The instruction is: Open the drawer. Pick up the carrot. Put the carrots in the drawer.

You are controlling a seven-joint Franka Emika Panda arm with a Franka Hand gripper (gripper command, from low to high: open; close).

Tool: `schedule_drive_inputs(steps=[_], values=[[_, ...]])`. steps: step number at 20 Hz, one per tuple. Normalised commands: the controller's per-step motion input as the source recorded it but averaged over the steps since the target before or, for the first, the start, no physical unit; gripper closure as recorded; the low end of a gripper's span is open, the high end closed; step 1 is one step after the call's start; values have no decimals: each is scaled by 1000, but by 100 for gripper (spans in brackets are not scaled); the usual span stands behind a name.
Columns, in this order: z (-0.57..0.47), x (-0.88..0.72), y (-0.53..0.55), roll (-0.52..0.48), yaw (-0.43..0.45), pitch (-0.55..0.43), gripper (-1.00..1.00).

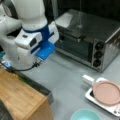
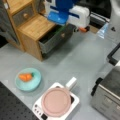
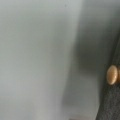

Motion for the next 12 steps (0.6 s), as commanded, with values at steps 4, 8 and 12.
schedule_drive_inputs(steps=[4, 8, 12], values=[[-79, 262, -313, -79, 148, 50, -100], [-17, 183, -222, -92, 121, 45, -100], [-2, 113, -140, -115, 105, 46, -100]])
